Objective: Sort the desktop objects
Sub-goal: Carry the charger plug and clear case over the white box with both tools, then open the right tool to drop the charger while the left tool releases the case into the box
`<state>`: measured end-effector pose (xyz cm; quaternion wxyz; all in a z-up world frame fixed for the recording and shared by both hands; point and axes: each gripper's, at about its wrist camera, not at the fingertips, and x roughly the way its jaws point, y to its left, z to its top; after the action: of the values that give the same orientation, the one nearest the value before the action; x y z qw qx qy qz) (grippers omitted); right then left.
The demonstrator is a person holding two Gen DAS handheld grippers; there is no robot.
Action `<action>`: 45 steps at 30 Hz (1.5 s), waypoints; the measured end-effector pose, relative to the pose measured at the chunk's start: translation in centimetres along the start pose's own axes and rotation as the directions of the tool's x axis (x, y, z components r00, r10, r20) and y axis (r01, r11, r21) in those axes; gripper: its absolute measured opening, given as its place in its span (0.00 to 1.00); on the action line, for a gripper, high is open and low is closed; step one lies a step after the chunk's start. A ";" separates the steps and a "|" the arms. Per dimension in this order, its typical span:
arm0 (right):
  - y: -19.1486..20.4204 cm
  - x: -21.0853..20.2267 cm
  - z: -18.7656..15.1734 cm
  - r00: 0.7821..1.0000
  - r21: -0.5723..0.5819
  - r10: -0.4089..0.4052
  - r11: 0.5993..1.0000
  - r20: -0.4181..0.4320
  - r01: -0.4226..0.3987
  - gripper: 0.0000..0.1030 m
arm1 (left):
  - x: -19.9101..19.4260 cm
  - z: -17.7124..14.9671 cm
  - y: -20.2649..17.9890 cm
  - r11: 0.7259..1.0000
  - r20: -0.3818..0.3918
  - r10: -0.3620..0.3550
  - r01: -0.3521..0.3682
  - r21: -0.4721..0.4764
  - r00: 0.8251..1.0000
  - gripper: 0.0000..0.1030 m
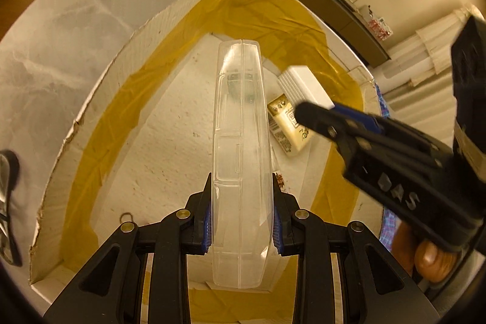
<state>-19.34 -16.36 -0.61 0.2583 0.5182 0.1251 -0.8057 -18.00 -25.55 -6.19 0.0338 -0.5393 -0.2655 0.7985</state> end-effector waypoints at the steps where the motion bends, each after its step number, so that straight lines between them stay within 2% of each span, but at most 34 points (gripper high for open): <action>1: 0.1 0.4 0.4 1.000 0.000 -0.003 1.000 -0.004 0.003 0.32 | 0.1 0.0 0.1 1.000 -0.006 -0.009 0.009 -0.008 1.000 0.30; 17: 1.5 5.9 6.1 0.996 -0.018 -0.048 0.999 -0.077 0.046 0.31 | 1.8 0.6 1.2 0.991 -0.128 -0.083 0.068 -0.115 0.988 0.31; 20: 1.5 6.7 6.8 0.996 -0.006 -0.040 0.999 -0.081 0.039 0.31 | 1.7 0.7 1.7 0.988 -0.130 -0.088 0.070 -0.141 0.988 0.40; 24: 1.1 7.2 7.0 0.996 0.019 -0.032 0.999 -0.080 0.034 0.35 | 1.4 0.6 2.0 0.987 -0.123 -0.092 0.074 -0.145 0.988 0.43; 32: -0.1 4.3 5.6 0.998 0.059 0.034 0.998 -0.045 -0.031 0.46 | 1.0 0.3 1.3 0.990 -0.128 -0.099 0.085 -0.110 0.987 0.46; 37: -0.1 1.3 3.0 0.997 0.042 0.079 0.996 -0.017 -0.079 0.49 | -0.5 0.1 1.6 0.996 -0.074 -0.040 0.034 -0.079 0.996 0.46; 45: -0.3 -3.6 -2.6 0.993 0.006 0.108 0.994 0.047 -0.108 0.53 | -3.4 0.0 0.8 0.999 0.019 0.037 -0.037 -0.017 0.999 0.46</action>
<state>-16.30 -13.88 1.43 0.3022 0.5061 0.0875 -0.8030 -16.40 -27.40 -3.70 0.0119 -0.5365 -0.2622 0.8020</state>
